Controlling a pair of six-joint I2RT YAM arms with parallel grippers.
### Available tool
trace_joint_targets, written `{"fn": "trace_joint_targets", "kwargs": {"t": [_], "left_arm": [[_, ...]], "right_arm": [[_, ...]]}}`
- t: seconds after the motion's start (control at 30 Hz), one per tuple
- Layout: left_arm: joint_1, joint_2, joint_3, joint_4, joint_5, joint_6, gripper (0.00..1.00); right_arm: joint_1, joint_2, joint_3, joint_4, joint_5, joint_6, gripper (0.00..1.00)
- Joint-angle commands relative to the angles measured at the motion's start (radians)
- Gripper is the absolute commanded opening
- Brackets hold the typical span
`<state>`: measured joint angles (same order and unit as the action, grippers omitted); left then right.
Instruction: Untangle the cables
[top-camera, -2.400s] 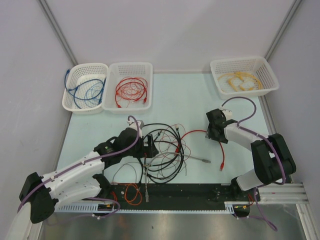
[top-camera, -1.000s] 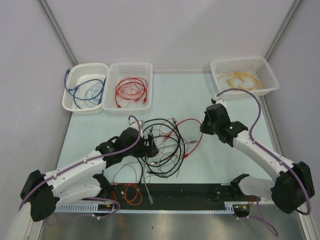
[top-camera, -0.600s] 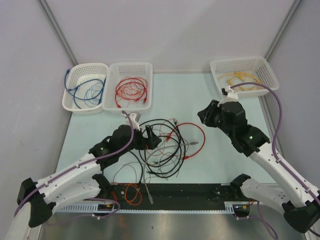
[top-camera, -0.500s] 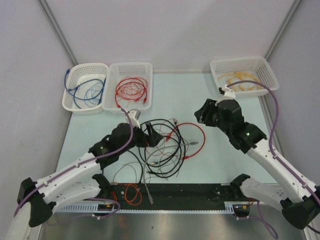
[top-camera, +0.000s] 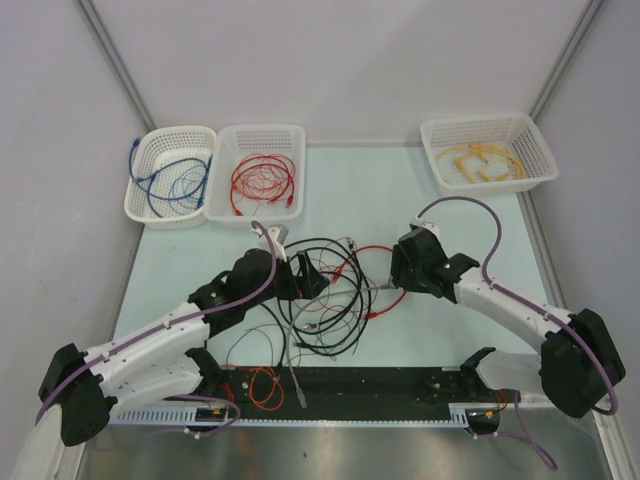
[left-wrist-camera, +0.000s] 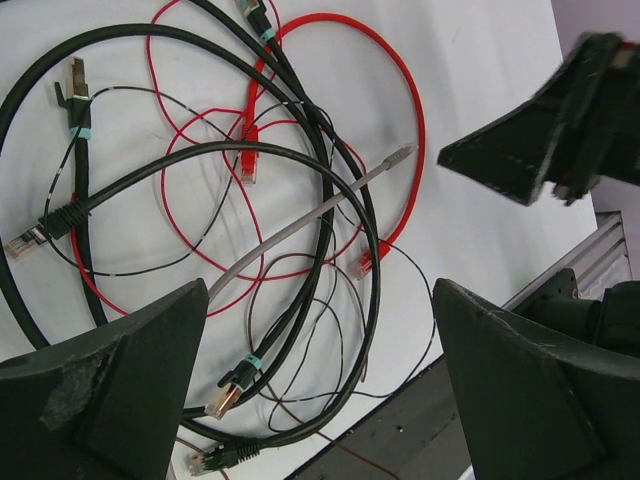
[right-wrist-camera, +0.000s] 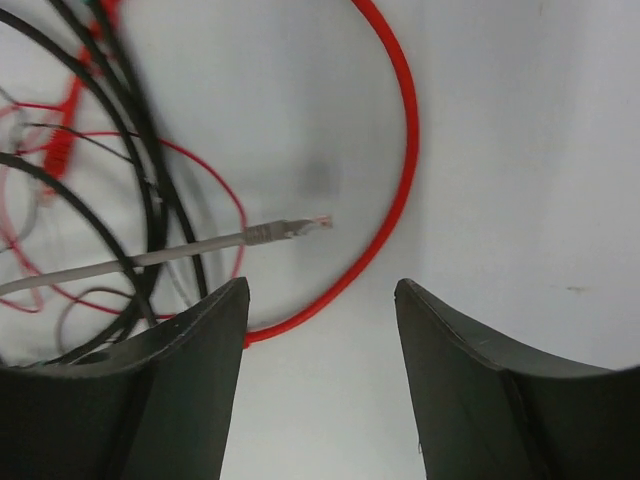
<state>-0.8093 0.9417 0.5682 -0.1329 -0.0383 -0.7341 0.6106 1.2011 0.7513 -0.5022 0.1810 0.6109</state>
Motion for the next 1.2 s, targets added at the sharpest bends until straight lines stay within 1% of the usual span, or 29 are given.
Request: {"fn": "trace_joint_targets", "kwargs": {"t": [0.0,0.2,0.33,0.43,0.47,0.53,0.57,0.6,0.63,0.7,0.73,0.83,1.03,1.17], "left_arm": [[-0.002,0.003,-0.004,0.032,0.023,-0.025,0.99],[-0.002,-0.001,-0.007,0.006,0.015,-0.034,0.99],[-0.002,-0.041,-0.019,0.004,0.002,-0.037,1.0],[-0.004,-0.041,-0.024,0.007,-0.002,-0.04,1.0],[-0.002,-0.038,-0.024,0.004,0.0,-0.039,1.0],[-0.004,-0.034,-0.019,0.001,0.0,-0.039,1.0],[-0.004,-0.034,-0.019,-0.005,0.0,-0.039,1.0],[-0.002,-0.034,-0.019,-0.005,-0.002,-0.039,1.0],[-0.004,-0.037,-0.019,-0.004,-0.005,-0.039,1.0],[-0.004,-0.04,-0.021,-0.004,-0.006,-0.041,1.0],[-0.004,-0.038,-0.021,-0.002,-0.006,-0.041,1.0],[-0.004,-0.034,-0.019,-0.002,-0.005,-0.041,1.0],[-0.002,-0.038,-0.016,-0.01,-0.008,-0.04,0.99],[-0.004,-0.05,-0.016,-0.013,-0.018,-0.037,1.0]], "right_arm": [[-0.017,0.077,-0.059,0.066,0.032,0.021,0.63],[-0.044,0.179,-0.093,0.126,0.023,0.033,0.57],[-0.048,0.204,-0.102,0.145,0.032,0.039,0.52],[-0.049,0.236,-0.11,0.171,0.031,0.043,0.45],[-0.049,0.247,-0.112,0.178,0.029,0.044,0.4],[-0.046,0.276,-0.116,0.185,0.026,0.055,0.34],[-0.046,0.282,-0.121,0.188,0.026,0.058,0.29],[-0.041,0.291,-0.124,0.188,0.026,0.062,0.27],[-0.038,0.304,-0.127,0.185,0.028,0.07,0.22],[-0.029,0.314,-0.135,0.189,0.023,0.075,0.16],[-0.025,0.322,-0.135,0.185,0.028,0.091,0.1],[-0.023,0.324,-0.135,0.183,0.031,0.096,0.0],[-0.023,0.289,-0.133,0.166,0.034,0.096,0.0],[-0.009,0.152,-0.121,0.128,0.06,0.096,0.0]]}}
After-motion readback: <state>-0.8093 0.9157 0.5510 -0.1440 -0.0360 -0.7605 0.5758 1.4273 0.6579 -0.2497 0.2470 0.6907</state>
